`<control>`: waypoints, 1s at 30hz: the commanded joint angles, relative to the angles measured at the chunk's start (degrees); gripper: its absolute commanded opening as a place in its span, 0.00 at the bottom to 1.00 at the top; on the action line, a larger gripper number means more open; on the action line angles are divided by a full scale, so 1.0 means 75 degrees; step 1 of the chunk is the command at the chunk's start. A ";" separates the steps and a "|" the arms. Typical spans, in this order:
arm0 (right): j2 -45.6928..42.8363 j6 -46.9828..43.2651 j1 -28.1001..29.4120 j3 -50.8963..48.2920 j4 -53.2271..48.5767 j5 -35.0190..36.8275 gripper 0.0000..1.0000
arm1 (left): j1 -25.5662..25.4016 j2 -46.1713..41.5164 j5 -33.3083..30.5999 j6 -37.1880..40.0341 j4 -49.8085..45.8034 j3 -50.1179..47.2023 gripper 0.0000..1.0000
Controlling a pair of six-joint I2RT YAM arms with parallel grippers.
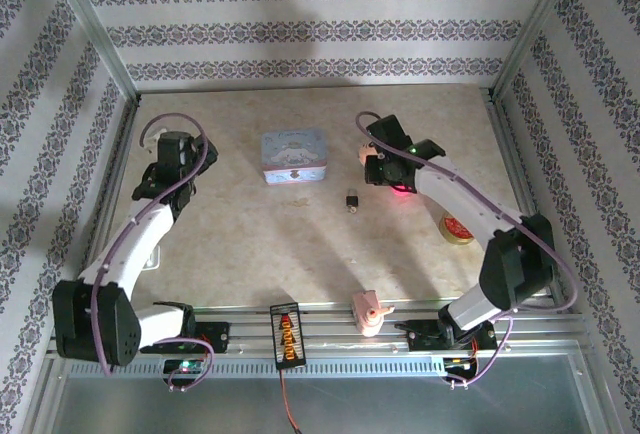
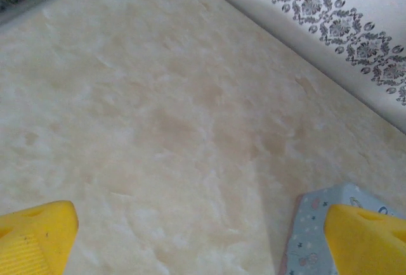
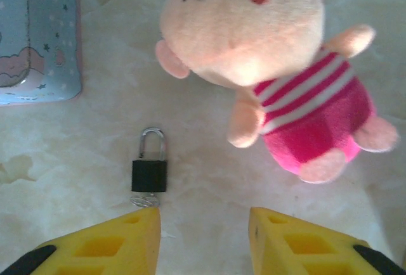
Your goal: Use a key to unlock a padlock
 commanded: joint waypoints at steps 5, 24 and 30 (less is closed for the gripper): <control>-0.1415 0.0395 -0.0169 -0.1151 0.0451 0.0872 0.46 | 0.0110 -0.1252 -0.0777 0.1140 0.0458 -0.0781 0.99; -0.5538 0.0602 -0.1557 -0.4506 0.2218 0.1869 0.98 | 0.0128 -0.2595 -0.1578 0.2026 0.2879 -0.3162 0.99; -0.5670 0.0208 -0.2024 -0.5206 0.3282 0.2225 0.98 | 0.0156 -0.1892 -0.1722 0.2582 0.3290 -0.3152 0.99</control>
